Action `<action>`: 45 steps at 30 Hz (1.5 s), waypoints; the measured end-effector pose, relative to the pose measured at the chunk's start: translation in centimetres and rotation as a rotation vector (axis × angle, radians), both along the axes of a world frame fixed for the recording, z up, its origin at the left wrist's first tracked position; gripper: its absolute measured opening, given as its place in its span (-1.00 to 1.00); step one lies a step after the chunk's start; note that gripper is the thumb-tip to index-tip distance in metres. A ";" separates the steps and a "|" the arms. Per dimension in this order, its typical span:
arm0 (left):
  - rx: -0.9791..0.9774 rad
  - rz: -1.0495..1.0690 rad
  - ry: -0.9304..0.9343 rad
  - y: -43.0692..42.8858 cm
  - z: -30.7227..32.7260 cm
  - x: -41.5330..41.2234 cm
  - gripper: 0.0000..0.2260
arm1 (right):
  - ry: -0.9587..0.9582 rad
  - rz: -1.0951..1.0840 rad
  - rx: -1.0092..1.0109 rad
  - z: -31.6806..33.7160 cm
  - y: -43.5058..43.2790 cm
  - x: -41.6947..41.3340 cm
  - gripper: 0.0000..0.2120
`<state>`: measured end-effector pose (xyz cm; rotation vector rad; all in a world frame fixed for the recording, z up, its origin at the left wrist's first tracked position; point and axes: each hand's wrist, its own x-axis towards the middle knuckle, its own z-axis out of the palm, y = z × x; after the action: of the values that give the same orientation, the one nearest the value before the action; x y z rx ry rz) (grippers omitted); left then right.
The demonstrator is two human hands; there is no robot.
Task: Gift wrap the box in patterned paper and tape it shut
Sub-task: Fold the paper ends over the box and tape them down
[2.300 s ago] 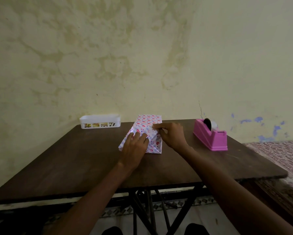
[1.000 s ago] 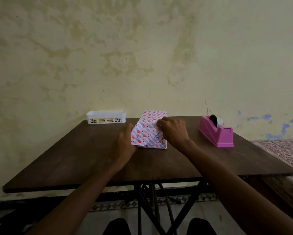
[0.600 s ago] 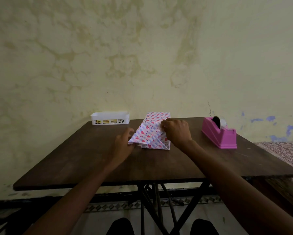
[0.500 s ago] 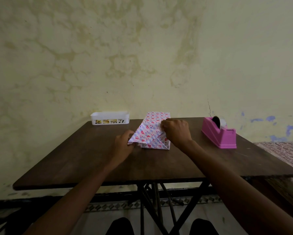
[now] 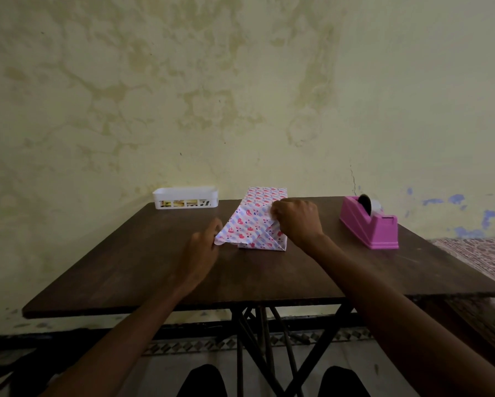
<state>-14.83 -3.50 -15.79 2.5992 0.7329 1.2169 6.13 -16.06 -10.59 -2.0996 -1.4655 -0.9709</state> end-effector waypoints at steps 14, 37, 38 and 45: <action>0.183 -0.168 -0.043 2.0 -0.8 -1.2 -0.83 | 0.046 -0.001 0.013 -0.3 0.2 0.2 -0.87; 0.317 -0.146 0.061 2.3 -0.5 1.2 -0.62 | 0.067 0.024 0.033 -0.3 -0.1 0.0 -0.88; 0.352 -0.160 0.083 2.5 -0.4 1.0 -0.60 | 0.074 0.024 0.037 -0.3 -0.1 -0.1 -0.87; 0.323 -0.238 0.025 2.8 0.4 -0.3 -0.75 | 0.088 0.031 0.063 -0.4 -0.1 0.0 -0.87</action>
<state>-15.08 -0.72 -15.39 2.8561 0.2327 1.3222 6.09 -16.21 -11.00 -2.0424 -1.4014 -0.8897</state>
